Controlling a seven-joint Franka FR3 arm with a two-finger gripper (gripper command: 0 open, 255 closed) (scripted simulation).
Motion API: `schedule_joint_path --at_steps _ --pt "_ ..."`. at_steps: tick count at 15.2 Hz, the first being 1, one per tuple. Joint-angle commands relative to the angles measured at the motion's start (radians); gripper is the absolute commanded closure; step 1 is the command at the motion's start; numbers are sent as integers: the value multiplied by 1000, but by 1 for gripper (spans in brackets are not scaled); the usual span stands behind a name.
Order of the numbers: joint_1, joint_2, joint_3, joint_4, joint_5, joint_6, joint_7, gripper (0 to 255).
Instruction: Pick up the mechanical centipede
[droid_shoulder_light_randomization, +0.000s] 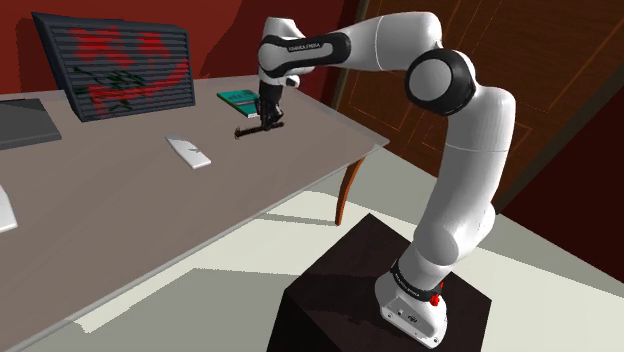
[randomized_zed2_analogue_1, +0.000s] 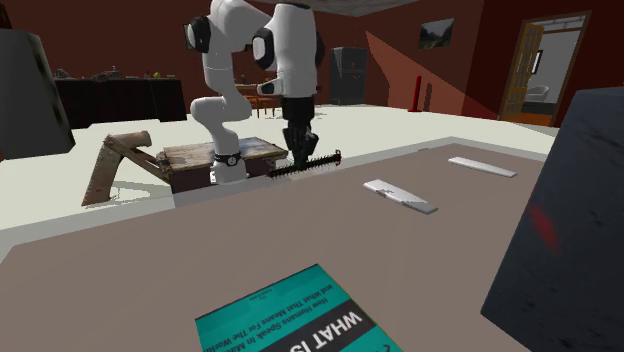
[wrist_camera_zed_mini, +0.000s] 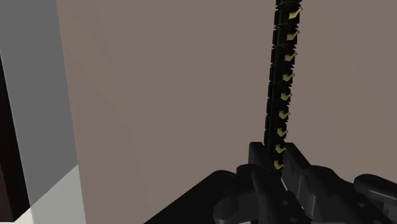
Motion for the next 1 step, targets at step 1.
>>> schedule_joint_path --at_steps 1 --pt "0 -3 0 4 1 -8 0 255"
